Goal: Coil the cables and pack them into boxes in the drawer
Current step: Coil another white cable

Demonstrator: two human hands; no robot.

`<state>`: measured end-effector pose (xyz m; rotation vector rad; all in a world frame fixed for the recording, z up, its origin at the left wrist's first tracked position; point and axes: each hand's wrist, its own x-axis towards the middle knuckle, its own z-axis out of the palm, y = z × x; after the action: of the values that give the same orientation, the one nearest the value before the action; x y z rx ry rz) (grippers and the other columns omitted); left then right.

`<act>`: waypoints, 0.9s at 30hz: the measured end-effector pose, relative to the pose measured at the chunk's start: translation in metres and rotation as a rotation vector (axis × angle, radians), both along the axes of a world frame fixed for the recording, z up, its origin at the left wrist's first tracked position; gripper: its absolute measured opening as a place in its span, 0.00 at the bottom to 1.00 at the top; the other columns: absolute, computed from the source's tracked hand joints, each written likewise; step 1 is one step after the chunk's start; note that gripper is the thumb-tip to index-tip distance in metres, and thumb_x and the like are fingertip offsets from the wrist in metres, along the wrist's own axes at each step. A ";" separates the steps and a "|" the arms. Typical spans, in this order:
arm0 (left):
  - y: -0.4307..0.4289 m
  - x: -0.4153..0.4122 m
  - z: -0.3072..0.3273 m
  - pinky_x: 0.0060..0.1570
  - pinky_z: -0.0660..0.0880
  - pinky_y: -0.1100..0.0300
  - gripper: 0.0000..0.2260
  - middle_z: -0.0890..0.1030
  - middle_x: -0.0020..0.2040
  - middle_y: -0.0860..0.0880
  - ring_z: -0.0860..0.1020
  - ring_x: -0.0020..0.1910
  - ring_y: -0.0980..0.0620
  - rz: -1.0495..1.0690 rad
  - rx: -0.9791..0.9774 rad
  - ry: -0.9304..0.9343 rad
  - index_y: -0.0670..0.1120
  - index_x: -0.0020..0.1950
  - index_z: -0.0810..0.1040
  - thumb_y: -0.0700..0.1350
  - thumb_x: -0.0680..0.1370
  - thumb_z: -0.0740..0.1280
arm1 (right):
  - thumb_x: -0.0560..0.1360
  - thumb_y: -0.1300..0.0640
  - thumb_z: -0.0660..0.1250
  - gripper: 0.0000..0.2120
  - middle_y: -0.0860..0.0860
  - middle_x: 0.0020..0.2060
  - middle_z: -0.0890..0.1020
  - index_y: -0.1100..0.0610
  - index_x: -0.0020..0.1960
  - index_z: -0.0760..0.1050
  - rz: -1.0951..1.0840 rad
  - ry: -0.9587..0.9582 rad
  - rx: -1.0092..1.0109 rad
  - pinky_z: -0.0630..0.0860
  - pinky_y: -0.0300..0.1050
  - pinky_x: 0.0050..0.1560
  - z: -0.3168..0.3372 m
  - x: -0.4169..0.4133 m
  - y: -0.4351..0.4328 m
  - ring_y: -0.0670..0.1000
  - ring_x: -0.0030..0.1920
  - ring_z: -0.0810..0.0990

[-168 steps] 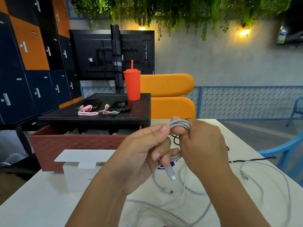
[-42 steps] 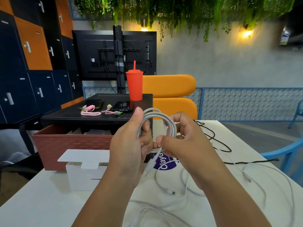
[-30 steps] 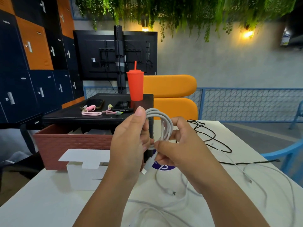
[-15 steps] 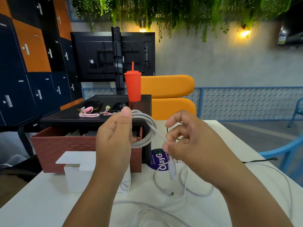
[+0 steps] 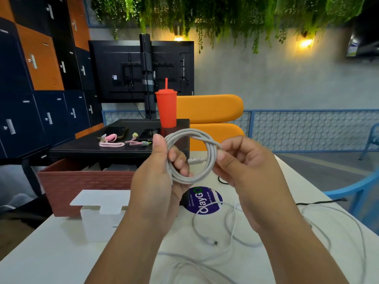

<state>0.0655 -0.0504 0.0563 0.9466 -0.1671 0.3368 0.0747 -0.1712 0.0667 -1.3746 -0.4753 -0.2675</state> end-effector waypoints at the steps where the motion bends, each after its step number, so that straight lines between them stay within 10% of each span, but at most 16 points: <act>1: -0.001 0.001 -0.001 0.39 0.68 0.56 0.20 0.67 0.27 0.51 0.65 0.27 0.55 0.068 0.054 0.006 0.47 0.29 0.68 0.58 0.75 0.56 | 0.74 0.68 0.64 0.11 0.47 0.29 0.78 0.56 0.36 0.74 0.070 0.044 0.060 0.77 0.35 0.36 0.000 0.000 0.000 0.41 0.30 0.76; 9: -0.001 -0.001 -0.004 0.56 0.71 0.37 0.19 0.71 0.25 0.55 0.68 0.35 0.50 0.323 0.298 0.021 0.55 0.24 0.74 0.65 0.67 0.55 | 0.65 0.60 0.64 0.08 0.52 0.33 0.81 0.60 0.43 0.76 0.420 0.259 0.221 0.80 0.37 0.39 -0.004 0.005 -0.003 0.45 0.34 0.80; 15: 0.001 -0.001 -0.004 0.33 0.63 0.55 0.24 0.69 0.27 0.55 0.67 0.32 0.50 0.495 0.355 0.067 0.53 0.24 0.69 0.67 0.70 0.50 | 0.65 0.61 0.63 0.11 0.54 0.40 0.82 0.55 0.45 0.79 0.563 0.250 0.130 0.79 0.44 0.48 -0.003 0.004 -0.008 0.50 0.42 0.81; 27: -0.002 -0.001 -0.006 0.43 0.64 0.51 0.18 0.71 0.31 0.48 0.67 0.31 0.52 0.027 0.228 0.063 0.47 0.29 0.73 0.59 0.69 0.59 | 0.75 0.64 0.59 0.10 0.50 0.33 0.78 0.55 0.52 0.76 0.418 0.191 -0.017 0.80 0.40 0.42 -0.004 0.011 -0.015 0.47 0.36 0.79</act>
<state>0.0648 -0.0519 0.0502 1.1841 -0.1367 0.3172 0.0854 -0.1867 0.0626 -1.2694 -0.5914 0.2077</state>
